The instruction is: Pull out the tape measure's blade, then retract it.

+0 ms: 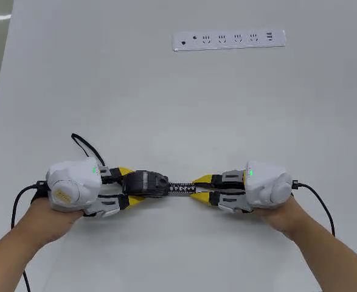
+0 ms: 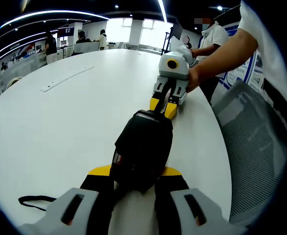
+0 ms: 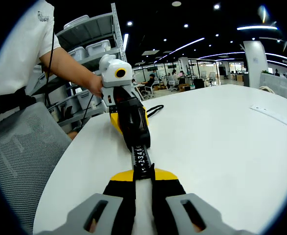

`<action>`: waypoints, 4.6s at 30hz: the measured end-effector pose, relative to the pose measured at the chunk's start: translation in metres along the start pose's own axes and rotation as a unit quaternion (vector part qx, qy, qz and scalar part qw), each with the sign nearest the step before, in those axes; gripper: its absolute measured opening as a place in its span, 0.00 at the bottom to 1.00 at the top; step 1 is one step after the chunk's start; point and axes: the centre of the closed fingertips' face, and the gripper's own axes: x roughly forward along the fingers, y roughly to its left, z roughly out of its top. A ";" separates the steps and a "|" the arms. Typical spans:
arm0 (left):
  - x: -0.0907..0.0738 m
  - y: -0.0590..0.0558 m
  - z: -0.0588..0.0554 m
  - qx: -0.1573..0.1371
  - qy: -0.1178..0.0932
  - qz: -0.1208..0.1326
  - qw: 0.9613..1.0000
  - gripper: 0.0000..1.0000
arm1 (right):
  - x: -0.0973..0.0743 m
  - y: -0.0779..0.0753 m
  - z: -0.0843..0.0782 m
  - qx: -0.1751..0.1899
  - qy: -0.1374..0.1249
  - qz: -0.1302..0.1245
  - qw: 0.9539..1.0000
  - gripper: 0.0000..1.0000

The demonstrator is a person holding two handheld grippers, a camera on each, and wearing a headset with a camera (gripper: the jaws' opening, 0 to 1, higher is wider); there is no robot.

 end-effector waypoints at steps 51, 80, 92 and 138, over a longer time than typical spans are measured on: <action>0.001 -0.001 0.002 -0.001 0.001 0.000 1.000 0.28 | -0.029 -0.004 -0.010 0.028 -0.009 -0.011 0.999 0.08; 0.003 -0.002 0.003 -0.002 0.001 0.001 1.000 0.28 | -0.048 -0.007 -0.017 0.035 -0.011 -0.024 0.999 0.08; 0.004 0.000 0.001 -0.004 0.000 0.002 1.000 0.28 | -0.052 -0.009 -0.018 0.039 -0.012 -0.028 0.999 0.08; 0.004 -0.003 0.003 -0.002 0.003 0.001 1.000 0.28 | -0.086 -0.011 -0.032 0.053 -0.018 -0.041 0.998 0.08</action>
